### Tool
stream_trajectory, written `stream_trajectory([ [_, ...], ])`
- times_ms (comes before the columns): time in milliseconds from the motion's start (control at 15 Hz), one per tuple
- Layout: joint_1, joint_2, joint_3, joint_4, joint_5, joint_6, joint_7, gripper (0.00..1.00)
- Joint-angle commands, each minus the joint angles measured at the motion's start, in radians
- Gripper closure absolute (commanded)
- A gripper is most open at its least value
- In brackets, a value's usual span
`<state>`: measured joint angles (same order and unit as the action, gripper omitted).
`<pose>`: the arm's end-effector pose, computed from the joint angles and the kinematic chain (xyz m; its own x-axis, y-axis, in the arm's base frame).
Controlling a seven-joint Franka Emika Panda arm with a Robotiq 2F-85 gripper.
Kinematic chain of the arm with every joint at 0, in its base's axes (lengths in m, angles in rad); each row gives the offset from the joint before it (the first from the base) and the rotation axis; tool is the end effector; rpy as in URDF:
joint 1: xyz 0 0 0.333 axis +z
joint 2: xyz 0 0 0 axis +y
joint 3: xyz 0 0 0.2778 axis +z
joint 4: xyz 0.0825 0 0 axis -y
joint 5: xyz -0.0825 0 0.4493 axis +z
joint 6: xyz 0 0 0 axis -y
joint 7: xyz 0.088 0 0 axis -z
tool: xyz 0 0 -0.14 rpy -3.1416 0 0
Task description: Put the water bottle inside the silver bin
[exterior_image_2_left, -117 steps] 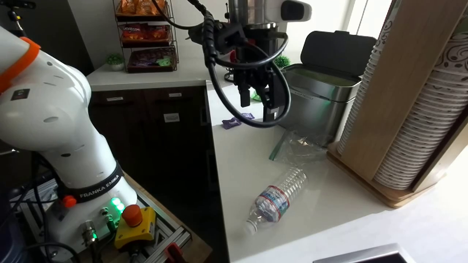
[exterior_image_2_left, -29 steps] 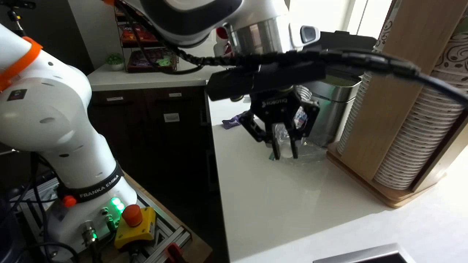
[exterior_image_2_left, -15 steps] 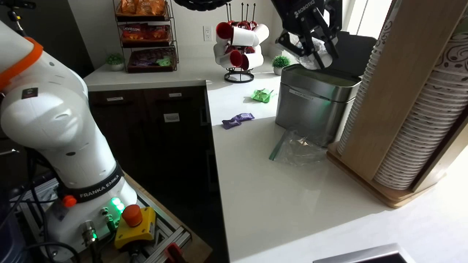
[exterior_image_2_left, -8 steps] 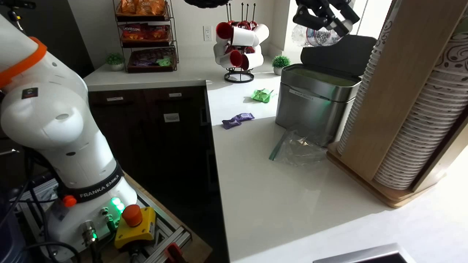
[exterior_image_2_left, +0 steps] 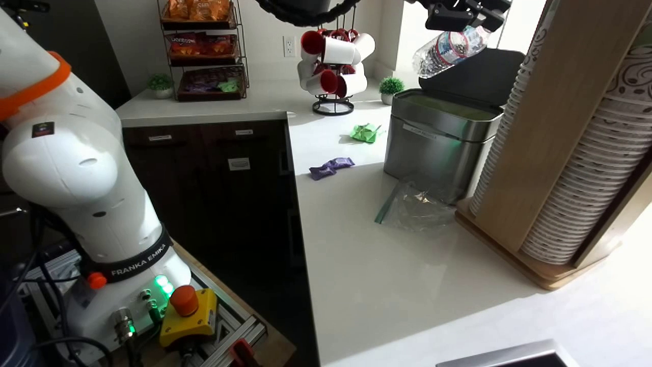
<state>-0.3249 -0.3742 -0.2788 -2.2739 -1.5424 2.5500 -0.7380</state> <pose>0.4765 -0.3412 0.4921 0.5307 0.4950 -0.6880 0.7686 0.0612 0.6368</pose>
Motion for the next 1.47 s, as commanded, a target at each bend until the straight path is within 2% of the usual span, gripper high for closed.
stream_trajectory([
  [0, 0.026, 0.045, -0.005, 0.015, -0.182, 0.015, 0.146, 0.93],
  [333, 0.062, 0.087, -0.004, 0.019, -0.357, 0.016, 0.33, 0.93],
  [933, 0.068, 0.157, -0.007, 0.029, -0.499, -0.01, 0.427, 0.93],
  [1000, 0.069, 0.163, -0.007, 0.03, -0.514, -0.01, 0.447, 0.45],
  [1133, 0.07, 0.169, -0.007, 0.032, -0.519, -0.006, 0.463, 0.38],
  [1400, 0.07, 0.167, -0.007, 0.038, -0.514, 0.001, 0.479, 0.08],
])
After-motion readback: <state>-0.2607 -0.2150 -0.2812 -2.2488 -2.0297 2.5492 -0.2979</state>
